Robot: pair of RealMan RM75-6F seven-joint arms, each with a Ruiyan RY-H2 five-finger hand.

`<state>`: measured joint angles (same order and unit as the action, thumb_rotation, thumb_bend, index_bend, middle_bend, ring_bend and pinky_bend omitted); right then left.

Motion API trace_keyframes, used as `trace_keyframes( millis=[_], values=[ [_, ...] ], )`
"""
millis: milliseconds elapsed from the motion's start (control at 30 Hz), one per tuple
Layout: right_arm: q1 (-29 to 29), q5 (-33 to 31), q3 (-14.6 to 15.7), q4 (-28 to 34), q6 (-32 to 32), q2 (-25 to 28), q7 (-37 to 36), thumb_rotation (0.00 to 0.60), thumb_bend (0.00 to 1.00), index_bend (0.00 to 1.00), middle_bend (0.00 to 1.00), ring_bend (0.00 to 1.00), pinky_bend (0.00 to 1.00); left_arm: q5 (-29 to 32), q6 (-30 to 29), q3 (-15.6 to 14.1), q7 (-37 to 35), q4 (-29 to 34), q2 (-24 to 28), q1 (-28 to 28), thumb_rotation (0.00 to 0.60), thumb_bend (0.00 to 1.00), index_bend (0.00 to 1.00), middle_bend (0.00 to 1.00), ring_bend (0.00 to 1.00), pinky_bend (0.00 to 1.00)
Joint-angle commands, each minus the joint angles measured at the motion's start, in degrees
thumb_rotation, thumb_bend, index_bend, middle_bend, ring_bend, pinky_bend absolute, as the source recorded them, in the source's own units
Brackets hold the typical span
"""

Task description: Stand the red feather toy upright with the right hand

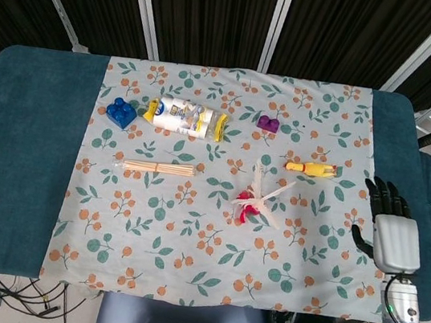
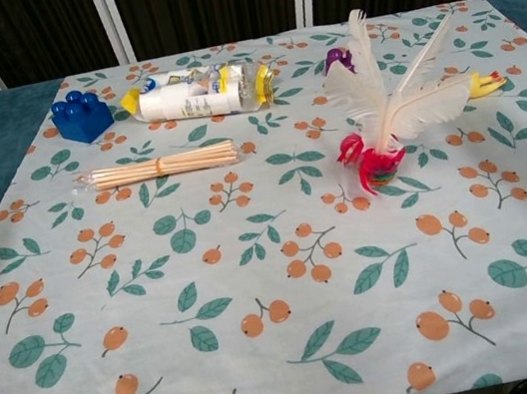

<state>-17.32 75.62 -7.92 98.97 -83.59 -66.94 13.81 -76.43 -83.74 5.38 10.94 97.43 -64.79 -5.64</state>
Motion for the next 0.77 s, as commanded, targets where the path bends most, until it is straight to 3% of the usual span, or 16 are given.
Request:
trace_keyframes(
  millis=[33,400,767],
  values=[
    [3.03,3.7,2.83,-4.7,-2.71,-0.82,-3.91,0.6,0.24,0.0,0.03,0.0,0.15,-0.14,-0.16,0.04,-0.08,-0.01,0.0,0.01,0.6,0.33,0.03,0.06,0.01,0.05],
    [8.09,9.48,8.17,-14.35,-5.63,-0.64,-10.26,0.6,0.23,0.0,0.03,0.0,0.15,-0.63,-0.48,0.09,-0.63,-0.21,-0.01,0.03,0.6,0.33,0.03,0.06,0.01,0.05],
    [10.01,10.03,7.93,-18.95,-6.42,-1.19,-16.67,0.6,0.23,0.0,0.03,0.0,0.15,-0.8,-0.79,0.02,0.03,-0.03,-0.24,0.08,0.6,0.33,0.03,0.06,0.01,0.05]
  ],
)
